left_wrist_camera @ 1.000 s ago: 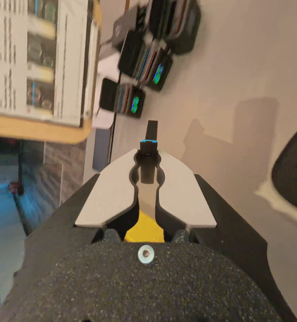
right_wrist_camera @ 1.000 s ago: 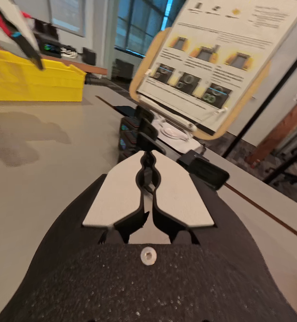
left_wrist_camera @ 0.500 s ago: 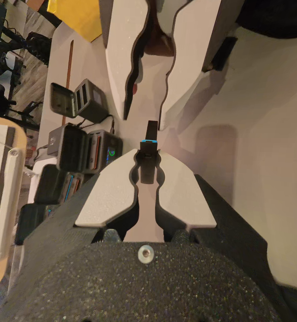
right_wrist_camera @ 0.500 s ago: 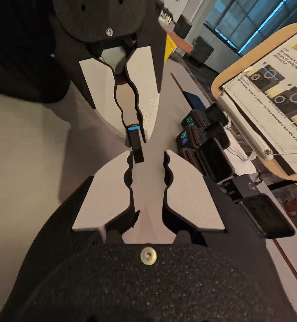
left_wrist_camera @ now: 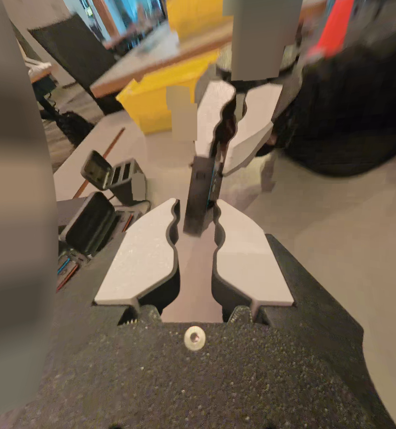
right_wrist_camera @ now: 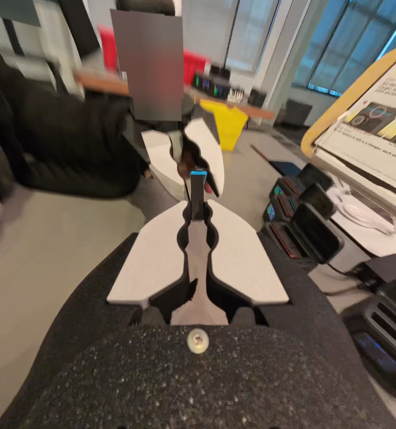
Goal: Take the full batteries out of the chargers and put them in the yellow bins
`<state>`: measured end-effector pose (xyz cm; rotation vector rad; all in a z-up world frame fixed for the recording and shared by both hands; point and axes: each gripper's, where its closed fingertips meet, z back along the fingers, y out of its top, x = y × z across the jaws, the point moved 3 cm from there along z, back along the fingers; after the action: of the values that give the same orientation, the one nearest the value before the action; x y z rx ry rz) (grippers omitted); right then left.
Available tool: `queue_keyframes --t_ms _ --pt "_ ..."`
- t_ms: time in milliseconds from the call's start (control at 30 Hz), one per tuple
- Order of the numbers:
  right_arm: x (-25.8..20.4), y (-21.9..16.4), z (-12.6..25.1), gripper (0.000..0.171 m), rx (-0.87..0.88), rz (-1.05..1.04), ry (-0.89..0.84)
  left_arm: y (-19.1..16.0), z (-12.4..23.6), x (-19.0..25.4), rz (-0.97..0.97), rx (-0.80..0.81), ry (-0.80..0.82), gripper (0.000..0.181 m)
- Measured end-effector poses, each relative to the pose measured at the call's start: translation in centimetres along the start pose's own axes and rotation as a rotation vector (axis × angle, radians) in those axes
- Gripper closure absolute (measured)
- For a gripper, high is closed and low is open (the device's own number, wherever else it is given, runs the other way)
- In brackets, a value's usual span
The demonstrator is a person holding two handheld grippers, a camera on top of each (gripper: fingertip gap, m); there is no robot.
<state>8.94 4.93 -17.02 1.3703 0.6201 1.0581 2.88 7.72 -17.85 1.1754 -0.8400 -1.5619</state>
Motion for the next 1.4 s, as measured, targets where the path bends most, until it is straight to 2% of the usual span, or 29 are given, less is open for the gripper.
queue_keyframes --t_ms 100,200,333,433,633,733,833,1033,1167,1267,1333,1400 --pt "0.8 2.5 1.4 0.161 0.229 -0.162 0.034 1.9 1.0 -0.3 0.183 0.201 -0.065 0.154" --pt "0.9 3.3 1.8 0.161 0.352 -0.277 0.077 3.3 1.3 0.2 0.23 0.307 -0.104 0.155" --pt "1.0 3.7 1.9 0.161 0.437 -0.364 0.114 3.8 1.2 0.4 0.25 0.324 -0.084 0.165" --pt "1.0 3.5 1.7 0.161 0.429 -0.37 0.115 3.7 1.4 0.2 0.312 0.284 -0.118 0.168" --pt "1.2 1.6 1.2 0.158 0.212 -0.236 0.055 2.3 1.6 0.1 0.217 0.173 -0.102 0.17" --pt "1.4 0.7 1.1 0.142 0.051 -0.108 -0.008 0.8 1.6 -0.1 0.14 0.07 -0.06 0.17" --pt "1.6 0.2 1.2 0.137 -0.078 -0.003 -0.049 -0.5 1.3 -0.1 0.114 0.001 -0.061 0.17" --pt "0.3 -0.7 -0.6 0.137 -0.37 0.22 -0.045 -1.7 0.4 0.7 0.055 -0.072 -0.079 0.17" --pt "0.0 -1.6 -1.7 0.155 -0.448 0.246 -0.022 -1.9 0.5 0.8 0.047 -0.075 -0.078 0.17" --pt "0.3 -1.3 -1.9 0.156 -0.439 0.242 -0.022 -1.6 0.7 0.3 0.05 -0.049 -0.053 0.17" --pt "1.1 -0.6 -1.7 0.157 -0.46 0.26 -0.031 -1.3 0.8 -0.6 0.044 -0.017 0.02 0.169" --pt "2.9 0.1 -1.3 0.157 -0.528 0.297 -0.059 -1.5 1.1 -1.7 0.058 -0.009 0.089 0.158"
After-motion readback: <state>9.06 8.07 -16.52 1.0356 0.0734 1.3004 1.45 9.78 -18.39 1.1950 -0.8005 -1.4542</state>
